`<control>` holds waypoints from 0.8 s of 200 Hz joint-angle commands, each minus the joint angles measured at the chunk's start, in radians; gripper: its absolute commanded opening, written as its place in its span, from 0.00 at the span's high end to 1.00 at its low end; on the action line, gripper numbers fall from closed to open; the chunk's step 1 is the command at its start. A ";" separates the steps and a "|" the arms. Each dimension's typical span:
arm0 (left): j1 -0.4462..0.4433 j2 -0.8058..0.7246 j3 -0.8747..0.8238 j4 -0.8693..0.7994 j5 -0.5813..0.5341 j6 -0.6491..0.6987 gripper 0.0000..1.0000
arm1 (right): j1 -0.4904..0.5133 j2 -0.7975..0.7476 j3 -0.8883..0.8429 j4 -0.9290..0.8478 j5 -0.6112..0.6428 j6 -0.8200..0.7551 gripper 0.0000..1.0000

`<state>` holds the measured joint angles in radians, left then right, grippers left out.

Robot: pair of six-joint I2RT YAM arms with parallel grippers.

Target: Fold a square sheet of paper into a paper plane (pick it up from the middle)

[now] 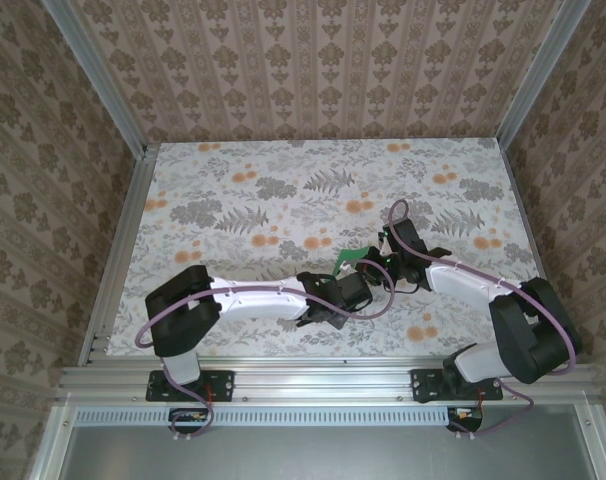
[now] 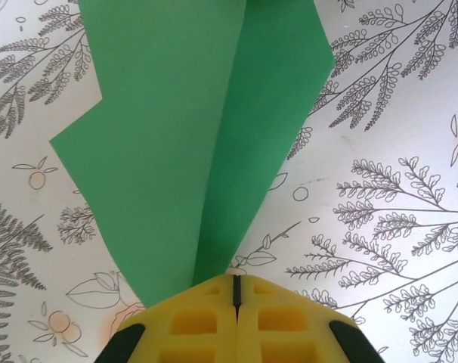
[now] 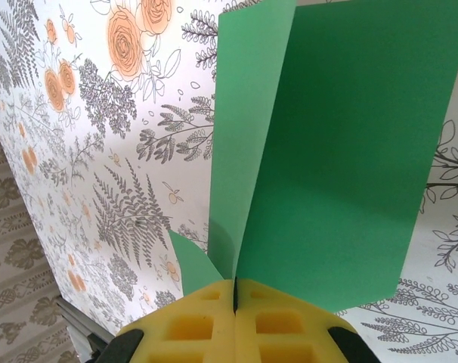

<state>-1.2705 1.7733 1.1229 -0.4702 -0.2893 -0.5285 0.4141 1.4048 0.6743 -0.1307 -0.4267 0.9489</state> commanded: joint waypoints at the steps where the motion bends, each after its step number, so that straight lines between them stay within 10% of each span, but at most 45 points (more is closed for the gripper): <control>1: 0.020 -0.039 -0.023 0.075 0.027 -0.003 0.94 | 0.005 0.000 0.000 -0.020 -0.008 -0.011 0.95; 87: 0.035 -0.361 -0.233 0.132 -0.094 0.007 0.70 | 0.001 0.003 0.011 -0.016 -0.006 -0.007 1.00; 160: 0.003 -0.272 -0.238 0.218 -0.104 0.375 0.61 | -0.001 0.002 0.010 -0.007 -0.014 -0.001 0.99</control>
<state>-1.2644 1.4441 0.8318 -0.2424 -0.4191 -0.2790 0.4141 1.4055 0.6743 -0.1310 -0.4271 0.9451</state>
